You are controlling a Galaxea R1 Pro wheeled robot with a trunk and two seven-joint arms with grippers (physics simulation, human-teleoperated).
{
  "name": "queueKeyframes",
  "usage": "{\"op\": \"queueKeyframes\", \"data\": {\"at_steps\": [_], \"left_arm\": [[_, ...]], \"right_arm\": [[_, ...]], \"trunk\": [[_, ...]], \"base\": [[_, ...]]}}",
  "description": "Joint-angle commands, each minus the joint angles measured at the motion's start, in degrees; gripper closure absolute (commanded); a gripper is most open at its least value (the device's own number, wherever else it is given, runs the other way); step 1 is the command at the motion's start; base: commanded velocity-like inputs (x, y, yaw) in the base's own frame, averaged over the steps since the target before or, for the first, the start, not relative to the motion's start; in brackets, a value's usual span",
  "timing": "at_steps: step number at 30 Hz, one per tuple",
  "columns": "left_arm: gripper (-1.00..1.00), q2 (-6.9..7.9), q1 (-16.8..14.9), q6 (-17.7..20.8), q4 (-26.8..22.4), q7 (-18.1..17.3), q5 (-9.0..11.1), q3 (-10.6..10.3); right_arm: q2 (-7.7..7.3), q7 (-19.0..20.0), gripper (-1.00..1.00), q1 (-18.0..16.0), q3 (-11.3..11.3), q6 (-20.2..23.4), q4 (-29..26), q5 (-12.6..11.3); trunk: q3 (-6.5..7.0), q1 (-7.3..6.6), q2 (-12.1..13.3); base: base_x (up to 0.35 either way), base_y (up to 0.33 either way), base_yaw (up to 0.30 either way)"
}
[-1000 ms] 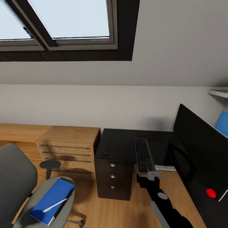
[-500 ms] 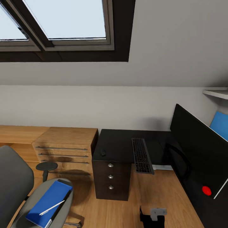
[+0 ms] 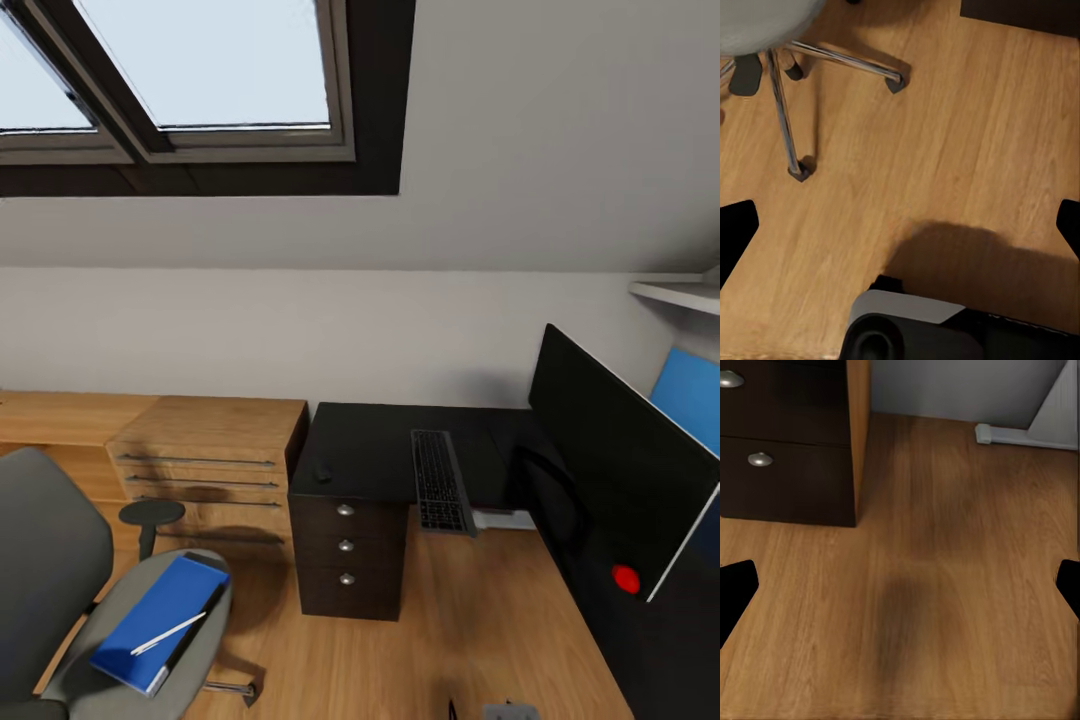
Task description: In the bedroom, organize the workspace by keeping the computer under the desk, ensuring the monitor is on the desk, placing the keyboard on the desk next to the monitor, placing the mouse on the desk next to the keyboard, moving the folder from the swivel chair onto the desk next to the mouse, stacking the notebook on top of the folder with the pen on top of the notebook, and positioning the swivel chair next to the desk.
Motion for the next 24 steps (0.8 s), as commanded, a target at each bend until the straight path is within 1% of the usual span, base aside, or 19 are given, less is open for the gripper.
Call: {"op": "queueKeyframes", "data": {"at_steps": [1,7,11,20,24], "left_arm": [[-1.0,0.03,-0.01,-0.35,-0.06,0.3,0.6,-0.18],[-1.0,0.03,-0.01,-0.34,-0.05,0.35,0.6,-0.18],[-1.0,0.03,-0.01,-0.34,-0.05,0.37,0.59,-0.18],[-1.0,0.12,-0.01,-0.34,-0.05,0.37,0.57,-0.1],[-1.0,0.12,-0.01,-0.34,-0.05,0.37,0.57,-0.03]], "right_arm": [[-0.04,-0.34,-1.0,-0.07,0.48,-0.25,0.04,-0.55],[-0.03,-0.43,-1.0,-0.07,0.39,-0.32,0.09,-0.75],[-0.05,-0.4,-1.0,-0.07,0.37,-0.35,0.15,-0.7],[-0.06,-0.39,-1.0,-0.07,0.39,-0.35,0.22,-0.59],[-0.04,-0.39,-1.0,-0.07,0.45,-0.38,1.77,-0.42]], "trunk": [[-0.15,-0.01,-0.09],[-0.56,-0.01,-0.09],[-0.59,-0.01,-0.09],[-0.6,-0.01,-0.09],[-0.6,-0.01,-0.09]], "base": [[-0.297,-0.143,0.045],[-0.3,-0.145,0.059],[-0.324,-0.09,0.005],[-0.337,-0.005,0.0],[-0.337,0.0,0.0]]}}
